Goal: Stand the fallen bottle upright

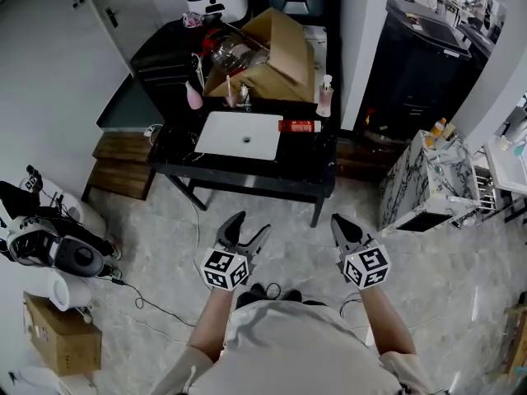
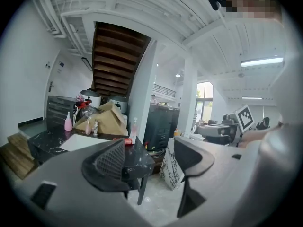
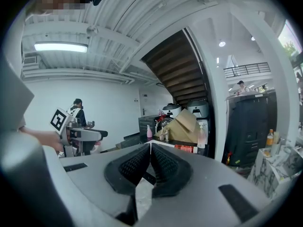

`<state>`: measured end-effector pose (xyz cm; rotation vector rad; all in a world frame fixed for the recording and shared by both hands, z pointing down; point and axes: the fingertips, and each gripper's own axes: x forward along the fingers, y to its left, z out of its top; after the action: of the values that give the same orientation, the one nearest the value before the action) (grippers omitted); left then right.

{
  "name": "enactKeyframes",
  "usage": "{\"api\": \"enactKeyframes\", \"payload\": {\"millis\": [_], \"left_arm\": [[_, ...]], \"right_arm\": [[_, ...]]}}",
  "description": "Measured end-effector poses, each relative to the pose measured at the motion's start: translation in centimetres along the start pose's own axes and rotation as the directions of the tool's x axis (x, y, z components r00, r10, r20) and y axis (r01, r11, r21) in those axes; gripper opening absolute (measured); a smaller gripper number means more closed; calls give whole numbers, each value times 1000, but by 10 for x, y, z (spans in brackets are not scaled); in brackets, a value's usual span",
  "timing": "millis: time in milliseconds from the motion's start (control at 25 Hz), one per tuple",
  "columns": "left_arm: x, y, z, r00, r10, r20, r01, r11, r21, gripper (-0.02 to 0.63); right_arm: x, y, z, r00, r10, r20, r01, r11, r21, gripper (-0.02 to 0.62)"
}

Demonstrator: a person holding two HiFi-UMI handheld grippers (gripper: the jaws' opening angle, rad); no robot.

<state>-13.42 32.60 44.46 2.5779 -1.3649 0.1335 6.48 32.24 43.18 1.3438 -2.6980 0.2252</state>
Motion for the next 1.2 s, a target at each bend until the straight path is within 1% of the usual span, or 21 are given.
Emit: {"api": "enactKeyframes", "payload": {"millis": [360,640,760,960,1200], "left_arm": [[14,-4,-9,999,51,0,-51,999,-8,351],[27,8,-6,997,74,-3,-74,997,-16,368],[34,16,-4,997,74,-6,-74,997,-26,371],[50,37,4,998,62,1,-62,998,-19,371],[82,72,16,1000,23,-6,-23,1000,-13,374]], "right_arm": [[-1,-20,-10,1000,11,-8,-11,1000,11,31],[9,-31,-10,1000,10,-17,-10,1000,8,31],[16,-37,-8,1000,-1,-18,2,1000,9,31],[37,-46,-6,999,-26,-22,27,1000,14,31],[74,-59,0,997,-68,-37,68,998,17,32]]}}
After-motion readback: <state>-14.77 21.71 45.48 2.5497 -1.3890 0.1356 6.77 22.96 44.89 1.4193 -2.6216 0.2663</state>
